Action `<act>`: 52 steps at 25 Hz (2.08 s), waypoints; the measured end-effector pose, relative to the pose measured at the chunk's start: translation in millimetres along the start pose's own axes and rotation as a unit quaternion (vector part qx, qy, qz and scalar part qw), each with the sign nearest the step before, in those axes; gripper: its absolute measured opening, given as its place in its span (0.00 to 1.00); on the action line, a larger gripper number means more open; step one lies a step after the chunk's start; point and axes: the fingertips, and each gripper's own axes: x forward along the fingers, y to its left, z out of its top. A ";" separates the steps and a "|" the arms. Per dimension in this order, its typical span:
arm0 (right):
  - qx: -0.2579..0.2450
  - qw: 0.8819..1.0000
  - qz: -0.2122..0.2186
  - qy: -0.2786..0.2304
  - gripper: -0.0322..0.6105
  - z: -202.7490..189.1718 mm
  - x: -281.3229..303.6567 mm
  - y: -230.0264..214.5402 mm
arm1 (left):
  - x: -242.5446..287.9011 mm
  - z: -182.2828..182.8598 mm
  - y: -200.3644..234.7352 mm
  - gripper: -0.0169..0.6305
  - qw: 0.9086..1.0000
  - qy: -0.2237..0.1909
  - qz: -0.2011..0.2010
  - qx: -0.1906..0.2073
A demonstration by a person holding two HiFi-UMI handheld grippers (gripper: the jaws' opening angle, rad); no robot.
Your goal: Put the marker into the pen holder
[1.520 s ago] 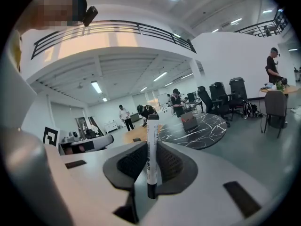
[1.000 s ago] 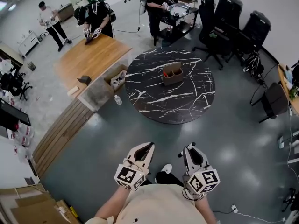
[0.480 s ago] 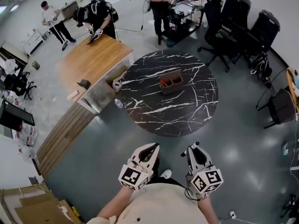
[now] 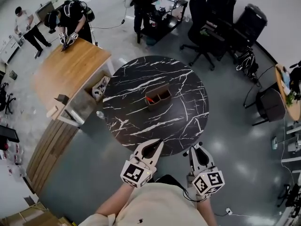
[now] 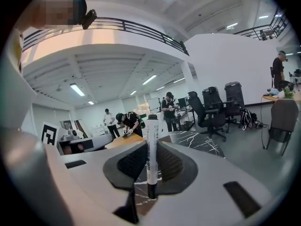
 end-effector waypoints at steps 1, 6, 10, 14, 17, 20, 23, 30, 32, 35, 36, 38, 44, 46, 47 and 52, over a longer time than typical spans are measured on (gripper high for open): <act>0.003 1.000 -0.005 -0.007 0.17 6.8 11.5 -0.1 | 4.9 1.6 8.7 0.04 1.000 0.002 -0.008 0.001; -0.001 1.000 -0.001 -0.026 0.17 37.7 65.2 7.5 | 31.9 12.9 54.1 0.04 1.000 0.008 -0.010 0.005; -0.038 0.999 0.020 -0.013 0.17 53.9 92.1 12.2 | 48.2 22.0 76.8 0.04 1.000 0.006 0.004 -0.008; -0.044 0.998 0.046 0.003 0.17 60.7 123.3 -4.6 | 72.1 28.3 92.8 0.04 1.000 0.005 0.029 -0.002; -0.050 0.995 0.081 0.019 0.17 61.9 153.4 -18.5 | 89.4 31.5 102.7 0.04 0.998 -0.008 0.063 0.008; -0.065 0.990 0.124 0.025 0.17 74.1 180.0 -29.6 | 105.7 30.5 112.8 0.04 0.994 -0.004 0.111 -0.007; -0.079 0.984 0.156 0.023 0.17 86.4 206.1 -47.5 | 129.3 28.8 119.5 0.04 0.987 -0.018 0.151 -0.041; -0.100 0.968 0.224 0.050 0.17 79.4 263.8 -68.5 | 160.5 11.7 148.9 0.04 0.965 -0.037 0.252 -0.057; -0.102 0.964 0.238 0.054 0.17 76.7 280.2 -67.5 | 161.9 10.0 160.6 0.04 0.959 -0.041 0.274 -0.060; -0.119 0.957 0.257 0.057 0.17 69.6 303.1 -61.8 | 163.2 3.8 174.3 0.04 0.955 -0.032 0.290 -0.060; -0.124 0.956 0.260 0.057 0.17 66.0 310.5 -59.7 | 163.3 1.0 178.5 0.04 0.954 -0.029 0.292 -0.060; -0.135 0.954 0.264 0.056 0.17 58.9 325.7 -56.1 | 163.4 -5.1 187.5 0.04 0.953 -0.022 0.296 -0.059; -0.199 0.937 0.281 0.060 0.17 35.9 362.1 -45.0 | 169.9 -30.1 205.5 0.04 0.951 -0.009 0.297 -0.083; -0.212 0.933 0.287 0.057 0.17 28.2 373.7 -41.1 | 173.5 -37.3 210.4 0.04 0.953 -0.003 0.292 -0.086; -0.215 0.932 0.288 0.051 0.17 26.5 379.6 -39.0 | 175.3 -40.7 212.5 0.04 0.953 0.001 0.290 -0.089; -0.229 0.930 0.286 0.037 0.17 17.3 397.0 -39.8 | 180.2 -48.4 216.6 0.04 0.953 0.007 0.289 -0.095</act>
